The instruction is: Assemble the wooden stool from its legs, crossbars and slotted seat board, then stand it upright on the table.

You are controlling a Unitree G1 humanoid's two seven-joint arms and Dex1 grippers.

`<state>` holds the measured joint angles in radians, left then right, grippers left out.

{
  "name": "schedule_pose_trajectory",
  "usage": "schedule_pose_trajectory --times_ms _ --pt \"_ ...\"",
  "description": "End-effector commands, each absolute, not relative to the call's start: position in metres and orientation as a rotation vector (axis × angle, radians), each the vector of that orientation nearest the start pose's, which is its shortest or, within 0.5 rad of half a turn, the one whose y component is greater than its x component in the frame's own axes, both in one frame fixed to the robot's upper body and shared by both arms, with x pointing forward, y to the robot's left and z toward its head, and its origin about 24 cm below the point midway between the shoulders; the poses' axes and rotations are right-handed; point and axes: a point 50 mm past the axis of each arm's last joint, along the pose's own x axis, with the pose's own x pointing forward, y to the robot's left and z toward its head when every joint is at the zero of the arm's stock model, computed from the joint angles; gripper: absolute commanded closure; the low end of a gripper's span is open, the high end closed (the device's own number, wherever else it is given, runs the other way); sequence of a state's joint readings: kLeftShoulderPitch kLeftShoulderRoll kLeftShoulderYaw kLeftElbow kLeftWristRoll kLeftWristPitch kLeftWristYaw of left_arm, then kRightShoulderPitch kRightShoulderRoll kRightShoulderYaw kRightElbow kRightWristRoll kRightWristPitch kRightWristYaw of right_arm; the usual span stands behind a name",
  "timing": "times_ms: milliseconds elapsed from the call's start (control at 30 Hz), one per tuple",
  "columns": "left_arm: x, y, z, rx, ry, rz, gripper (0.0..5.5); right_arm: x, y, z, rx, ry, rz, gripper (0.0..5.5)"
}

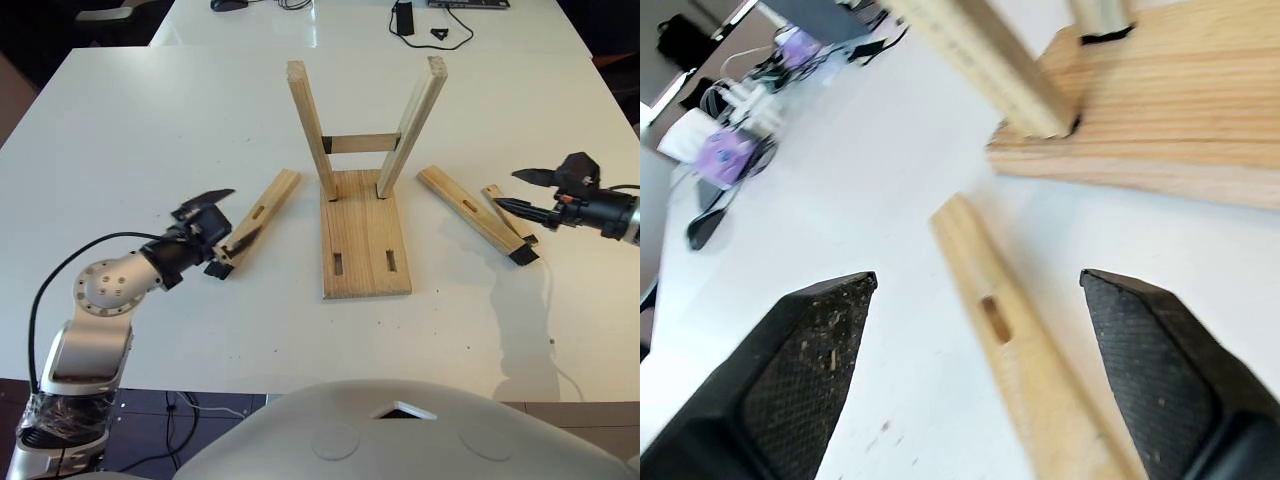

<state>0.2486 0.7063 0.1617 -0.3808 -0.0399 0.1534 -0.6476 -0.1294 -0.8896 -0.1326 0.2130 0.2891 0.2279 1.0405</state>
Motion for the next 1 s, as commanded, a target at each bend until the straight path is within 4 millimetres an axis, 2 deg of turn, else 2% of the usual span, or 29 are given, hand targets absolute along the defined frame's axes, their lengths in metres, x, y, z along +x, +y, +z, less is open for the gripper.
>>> schedule_pose_trajectory --times_ms 33,200,400,633,833,1000 --pt "0.204 0.267 0.08 0.633 0.249 -0.414 1.69 0.242 -0.333 0.081 -0.286 0.561 0.612 2.41" --pt "0.208 0.271 0.058 0.633 0.289 -0.415 1.69 0.236 -0.332 0.06 -0.178 0.639 0.606 2.41" --pt "0.202 0.27 0.046 0.649 0.359 -0.487 1.69 0.233 -0.337 0.043 -0.183 0.715 0.578 2.41" --pt "0.175 0.24 0.033 0.627 0.435 -0.698 1.69 0.228 -0.346 0.032 -0.157 0.743 0.545 2.41" --pt "0.171 0.23 0.037 0.622 0.435 -0.739 1.69 0.226 -0.35 0.031 -0.165 0.744 0.549 3.22" --pt "0.177 0.242 0.045 0.651 0.436 -0.702 1.69 0.229 -0.35 0.033 -0.164 0.71 0.536 3.95"
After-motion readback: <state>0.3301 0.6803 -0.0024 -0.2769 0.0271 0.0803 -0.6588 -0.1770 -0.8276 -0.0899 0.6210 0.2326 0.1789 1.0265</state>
